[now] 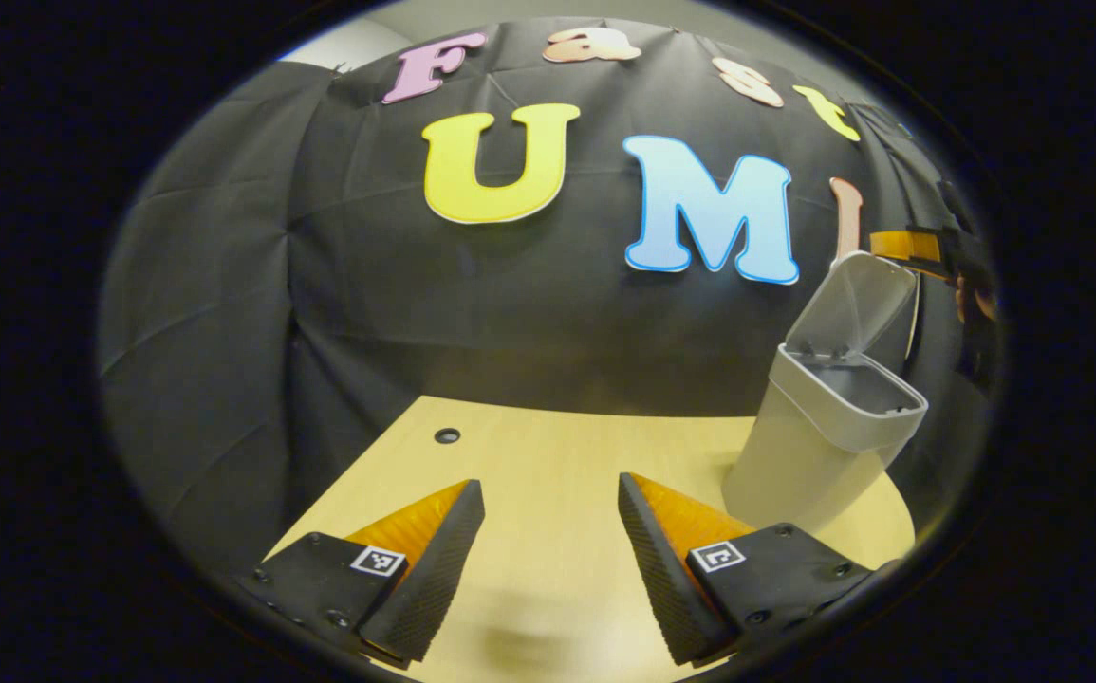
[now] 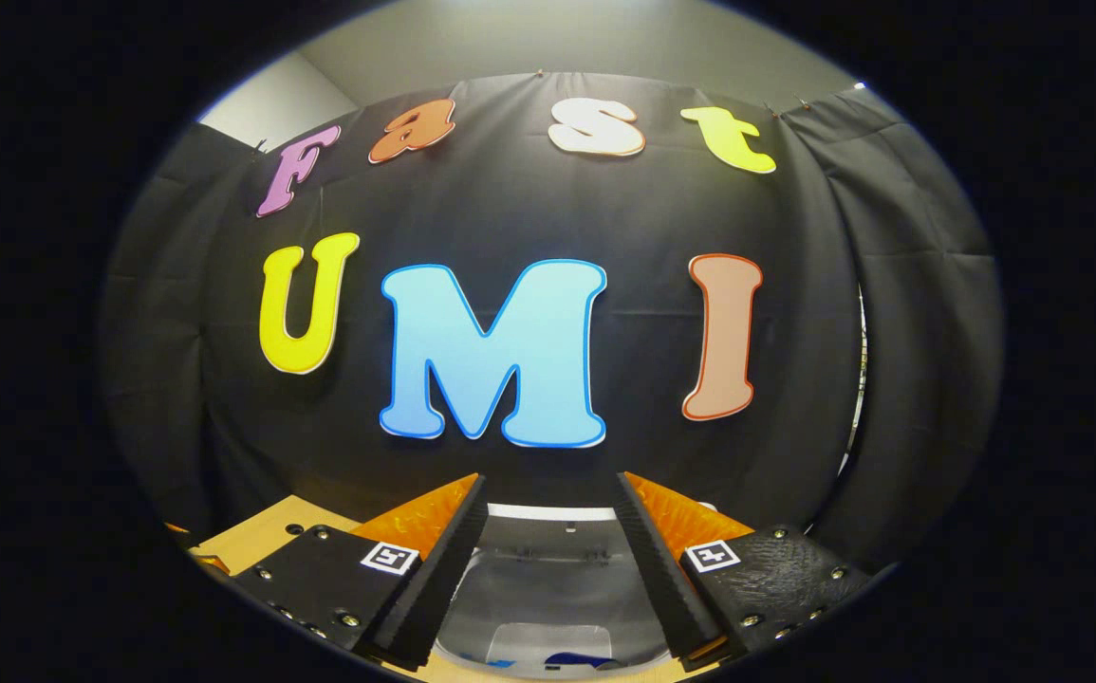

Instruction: Press the lid of the desktop garbage bin to open it, pick up the crumpled paper on the desktop and throw it into the bin, then pick up the pop can on the desktop and drop it into the bin, and finally close the garbage bin lid.

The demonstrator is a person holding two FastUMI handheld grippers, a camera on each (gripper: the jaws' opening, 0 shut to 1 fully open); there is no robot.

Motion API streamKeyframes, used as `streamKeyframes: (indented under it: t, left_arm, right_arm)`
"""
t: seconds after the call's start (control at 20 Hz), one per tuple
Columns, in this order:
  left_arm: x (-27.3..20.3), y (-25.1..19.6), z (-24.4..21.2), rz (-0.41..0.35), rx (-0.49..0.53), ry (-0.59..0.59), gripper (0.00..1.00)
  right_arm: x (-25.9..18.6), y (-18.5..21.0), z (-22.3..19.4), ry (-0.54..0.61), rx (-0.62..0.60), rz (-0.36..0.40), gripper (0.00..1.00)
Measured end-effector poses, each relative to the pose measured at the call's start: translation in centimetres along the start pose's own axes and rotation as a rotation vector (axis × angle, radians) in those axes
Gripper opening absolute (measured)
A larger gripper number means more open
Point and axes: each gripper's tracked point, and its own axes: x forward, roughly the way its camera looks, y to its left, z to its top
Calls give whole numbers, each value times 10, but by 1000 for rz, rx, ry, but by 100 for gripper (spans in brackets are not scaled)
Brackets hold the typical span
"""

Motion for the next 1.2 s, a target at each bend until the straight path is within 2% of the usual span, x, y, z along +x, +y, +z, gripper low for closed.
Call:
streamKeyframes:
  t: [0.4, 0.75, 1.2]
  left_arm:
    - [18, -42, 5, -88, 25, 5, 94]
    - [30, -61, 8, -129, 62, 10, 94]
    - [41, -69, 4, -140, 69, 30, 94]
  right_arm:
    - [-41, 5, -56, 95, 5, 10, 87]
    - [-44, 1, -118, 229, 60, -13, 87]
    - [-44, -1, -142, 261, 49, -28, 87]
